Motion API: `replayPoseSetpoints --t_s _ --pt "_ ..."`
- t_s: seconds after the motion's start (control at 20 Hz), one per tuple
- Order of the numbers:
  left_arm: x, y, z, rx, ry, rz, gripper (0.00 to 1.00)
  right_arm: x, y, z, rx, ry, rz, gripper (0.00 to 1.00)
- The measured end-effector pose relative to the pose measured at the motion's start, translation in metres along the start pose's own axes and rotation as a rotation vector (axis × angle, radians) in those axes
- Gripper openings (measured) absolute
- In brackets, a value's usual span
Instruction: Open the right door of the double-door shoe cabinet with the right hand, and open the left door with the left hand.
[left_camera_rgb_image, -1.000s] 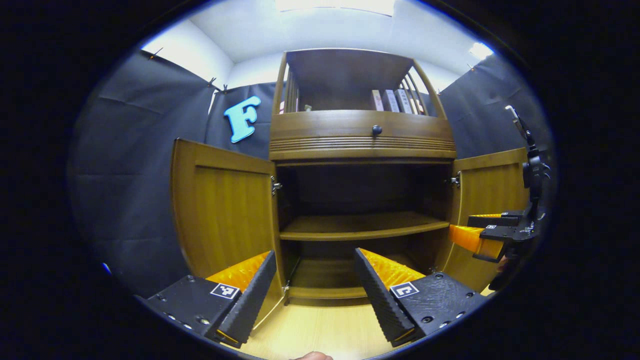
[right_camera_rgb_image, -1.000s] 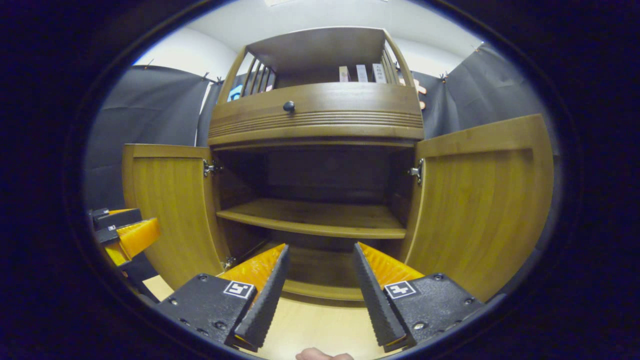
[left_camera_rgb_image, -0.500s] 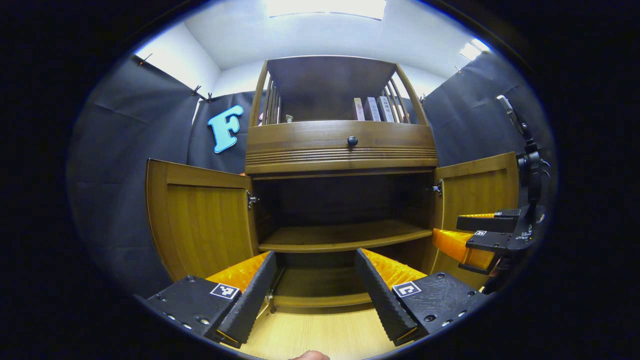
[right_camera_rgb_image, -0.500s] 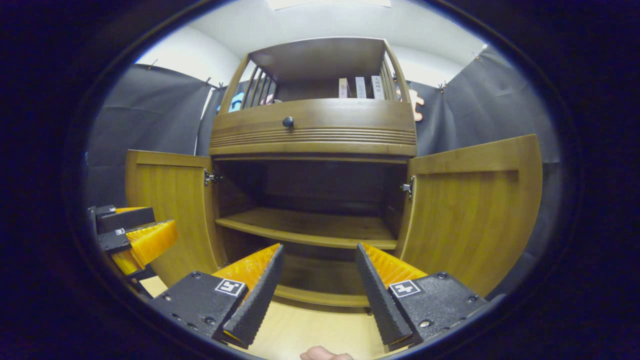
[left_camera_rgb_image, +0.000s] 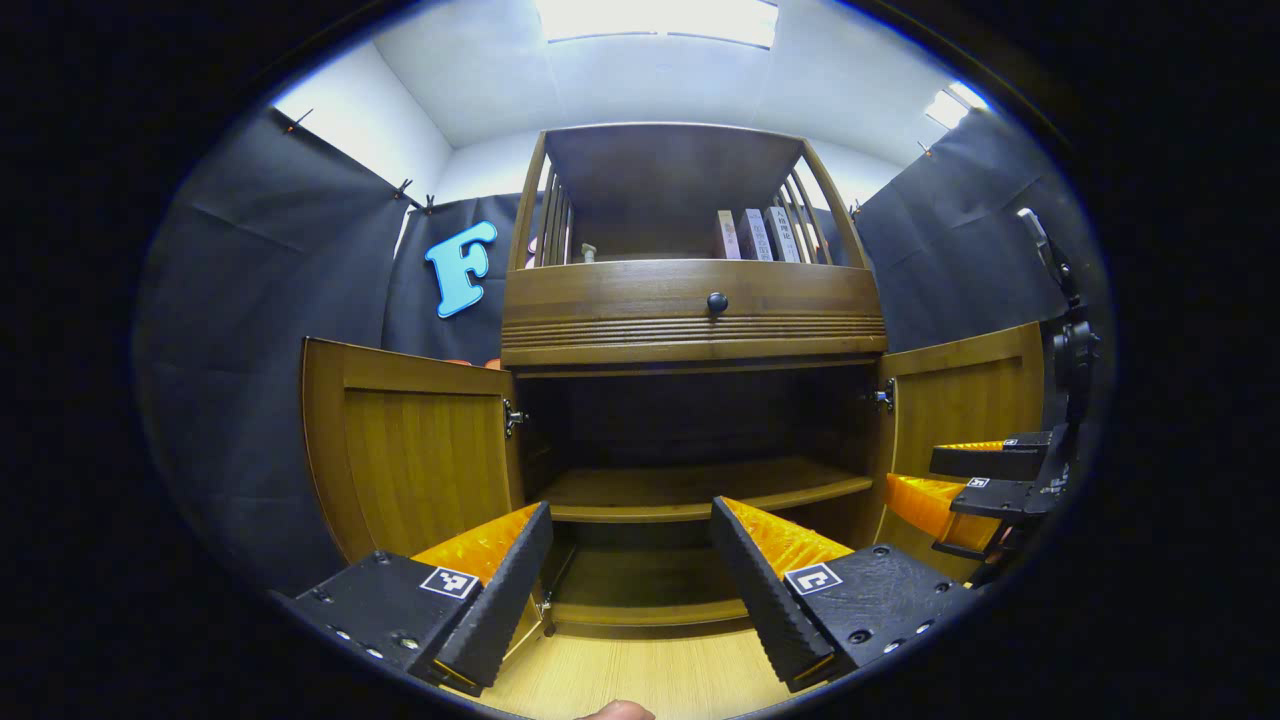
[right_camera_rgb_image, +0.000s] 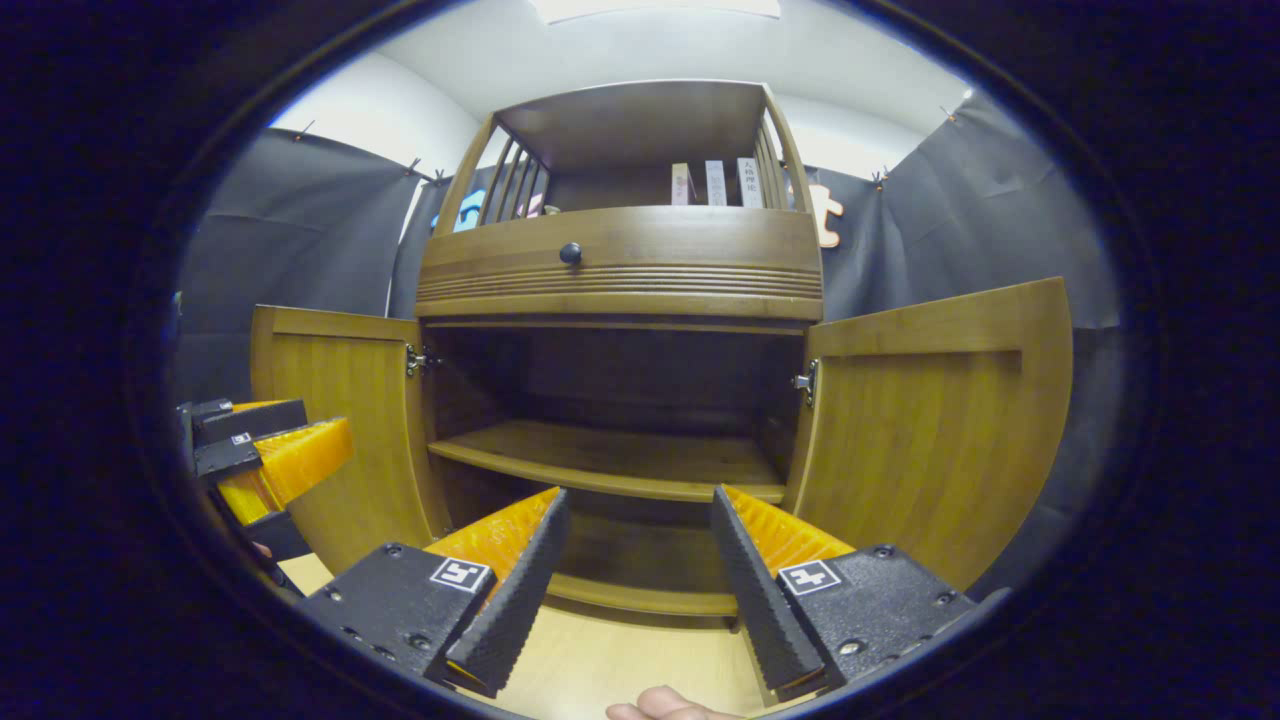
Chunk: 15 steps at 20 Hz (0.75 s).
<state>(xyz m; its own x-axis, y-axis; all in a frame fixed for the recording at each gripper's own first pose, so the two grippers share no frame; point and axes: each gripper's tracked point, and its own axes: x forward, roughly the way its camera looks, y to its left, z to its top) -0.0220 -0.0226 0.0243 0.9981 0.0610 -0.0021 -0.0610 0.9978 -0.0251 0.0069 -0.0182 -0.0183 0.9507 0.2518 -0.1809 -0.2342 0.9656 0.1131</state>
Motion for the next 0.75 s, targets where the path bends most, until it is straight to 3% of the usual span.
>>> replayPoseSetpoints --t_s 0.05,0.15,0.25,0.75 --pt "0.0014 0.0002 0.0013 -0.002 -0.003 0.002 1.0 -0.0004 -0.0006 -0.0004 -0.001 0.001 -0.003 0.9" --pt "0.0029 -0.0003 0.0014 -0.016 -0.006 -0.001 0.95 -0.0007 -0.0015 0.0006 0.0 -0.002 -0.004 0.9" --pt "0.005 -0.003 0.0009 -0.024 -0.009 -0.008 1.0 -0.0009 -0.0045 0.0005 0.003 -0.001 -0.005 0.9" --pt "0.0109 -0.0059 -0.005 -0.01 -0.001 -0.019 0.95 0.0073 -0.0021 -0.0015 0.011 0.006 -0.004 0.9"
